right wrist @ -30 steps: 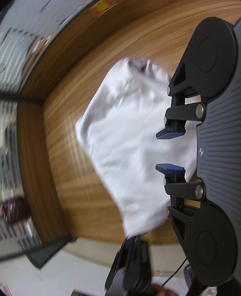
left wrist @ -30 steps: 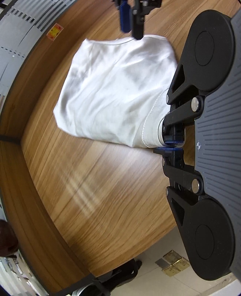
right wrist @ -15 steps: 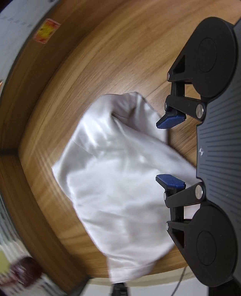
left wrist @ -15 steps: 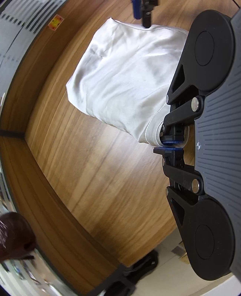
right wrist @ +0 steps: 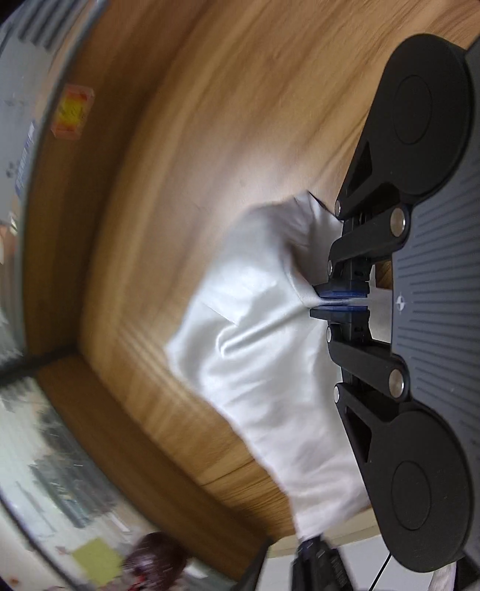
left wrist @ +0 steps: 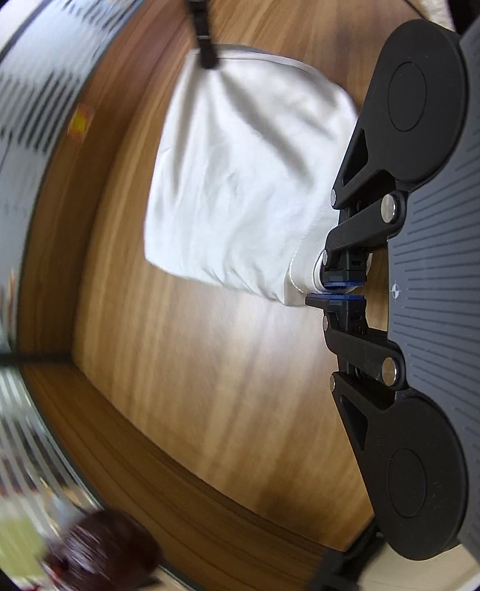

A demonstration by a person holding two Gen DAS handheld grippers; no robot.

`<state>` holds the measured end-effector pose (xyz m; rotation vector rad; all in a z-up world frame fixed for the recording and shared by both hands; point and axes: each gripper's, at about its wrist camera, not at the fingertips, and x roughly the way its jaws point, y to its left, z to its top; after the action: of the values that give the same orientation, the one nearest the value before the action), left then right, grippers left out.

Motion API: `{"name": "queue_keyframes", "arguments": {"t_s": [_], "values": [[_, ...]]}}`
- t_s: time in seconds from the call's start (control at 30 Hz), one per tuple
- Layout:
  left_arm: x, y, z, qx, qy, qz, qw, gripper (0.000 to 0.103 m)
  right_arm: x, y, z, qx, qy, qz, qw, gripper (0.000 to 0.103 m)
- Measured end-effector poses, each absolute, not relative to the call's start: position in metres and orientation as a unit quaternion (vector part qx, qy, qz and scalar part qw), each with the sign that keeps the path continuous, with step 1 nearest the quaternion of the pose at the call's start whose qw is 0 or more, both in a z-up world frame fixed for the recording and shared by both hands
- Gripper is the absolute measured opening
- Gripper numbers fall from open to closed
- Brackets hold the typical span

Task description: Fold clothes

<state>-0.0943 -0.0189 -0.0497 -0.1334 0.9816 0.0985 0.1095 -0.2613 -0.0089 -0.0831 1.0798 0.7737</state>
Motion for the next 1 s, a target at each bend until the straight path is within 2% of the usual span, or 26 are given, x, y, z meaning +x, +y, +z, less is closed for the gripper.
{"name": "queue_keyframes", "arguments": {"t_s": [0.2, 0.37, 0.47, 0.63, 0.87, 0.93, 1.0], "values": [[-0.087, -0.069, -0.034, -0.033, 0.464, -0.067, 0.883, 0.004, 0.101, -0.319, 0.045, -0.039, 0.474, 0.322, 0.819, 0.004], [-0.080, -0.114, -0.029, -0.026, 0.471, -0.172, 0.865, 0.005, 0.094, -0.387, 0.051, -0.064, 0.486, 0.271, 0.828, 0.004], [-0.080, -0.137, -0.035, -0.009, 0.478, -0.206, 0.854, 0.005, 0.092, -0.431, 0.038, -0.077, 0.509, 0.231, 0.825, 0.004], [-0.080, -0.165, -0.042, -0.014, 0.487, -0.231, 0.842, 0.012, 0.087, -0.497, 0.000, -0.090, 0.552, 0.171, 0.811, 0.004], [-0.071, -0.181, -0.055, -0.035, 0.512, -0.212, 0.832, 0.013, 0.087, -0.563, -0.060, -0.101, 0.594, 0.103, 0.792, 0.005], [-0.070, -0.185, -0.062, -0.035, 0.520, -0.201, 0.830, 0.014, 0.088, -0.572, -0.066, -0.104, 0.591, 0.095, 0.794, 0.007], [-0.068, -0.189, -0.069, -0.036, 0.527, -0.190, 0.828, 0.017, 0.088, -0.571, -0.064, -0.106, 0.584, 0.099, 0.799, 0.019]]}}
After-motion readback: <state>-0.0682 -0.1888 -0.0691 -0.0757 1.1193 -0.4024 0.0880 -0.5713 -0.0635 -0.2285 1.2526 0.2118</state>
